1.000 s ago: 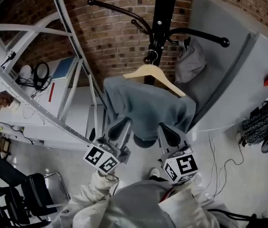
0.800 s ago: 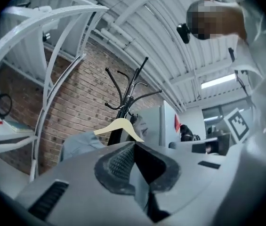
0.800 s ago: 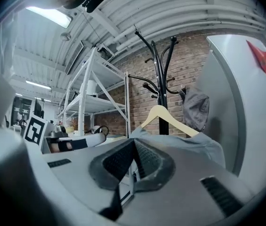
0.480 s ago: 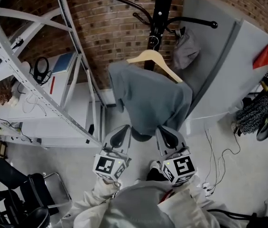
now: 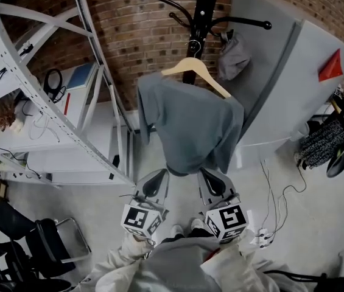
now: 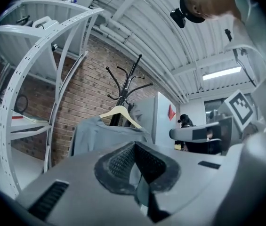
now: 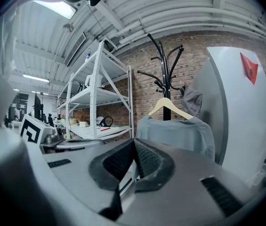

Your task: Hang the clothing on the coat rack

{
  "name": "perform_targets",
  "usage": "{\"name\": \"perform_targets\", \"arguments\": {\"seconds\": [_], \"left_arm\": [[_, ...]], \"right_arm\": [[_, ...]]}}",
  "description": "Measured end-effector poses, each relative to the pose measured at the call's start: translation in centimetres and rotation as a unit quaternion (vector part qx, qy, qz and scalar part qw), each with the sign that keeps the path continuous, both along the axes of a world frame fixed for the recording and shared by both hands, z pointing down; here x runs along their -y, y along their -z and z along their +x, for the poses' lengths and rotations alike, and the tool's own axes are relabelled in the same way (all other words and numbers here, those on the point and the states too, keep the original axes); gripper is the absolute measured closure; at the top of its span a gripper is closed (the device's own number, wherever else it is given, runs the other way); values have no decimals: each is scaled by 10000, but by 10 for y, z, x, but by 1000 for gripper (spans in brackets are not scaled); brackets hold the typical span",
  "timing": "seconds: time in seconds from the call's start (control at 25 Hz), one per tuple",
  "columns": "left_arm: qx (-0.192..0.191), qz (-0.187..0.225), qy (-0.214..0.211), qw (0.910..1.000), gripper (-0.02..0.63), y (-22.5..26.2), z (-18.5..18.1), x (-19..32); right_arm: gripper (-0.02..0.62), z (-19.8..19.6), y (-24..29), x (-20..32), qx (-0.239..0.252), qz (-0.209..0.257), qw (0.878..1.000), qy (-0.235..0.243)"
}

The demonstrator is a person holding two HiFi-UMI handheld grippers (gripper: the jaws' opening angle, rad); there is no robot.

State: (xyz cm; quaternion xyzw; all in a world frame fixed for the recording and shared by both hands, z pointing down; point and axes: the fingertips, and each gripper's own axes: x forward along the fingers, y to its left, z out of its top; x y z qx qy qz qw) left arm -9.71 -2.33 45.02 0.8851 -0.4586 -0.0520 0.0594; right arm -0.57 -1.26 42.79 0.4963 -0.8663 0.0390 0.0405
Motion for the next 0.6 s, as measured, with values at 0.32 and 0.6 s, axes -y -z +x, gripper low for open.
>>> {"name": "perform_targets", "arguments": {"seconds": [0.32, 0.6], "left_arm": [[45, -72, -51, 10000, 598, -7, 28, -1], [145, -21, -113, 9998, 598, 3, 71, 0]], "right_arm": [[571, 19, -2, 0, 65, -40, 9999, 140], [571, 56, 4, 3, 92, -125, 9997, 176]]}}
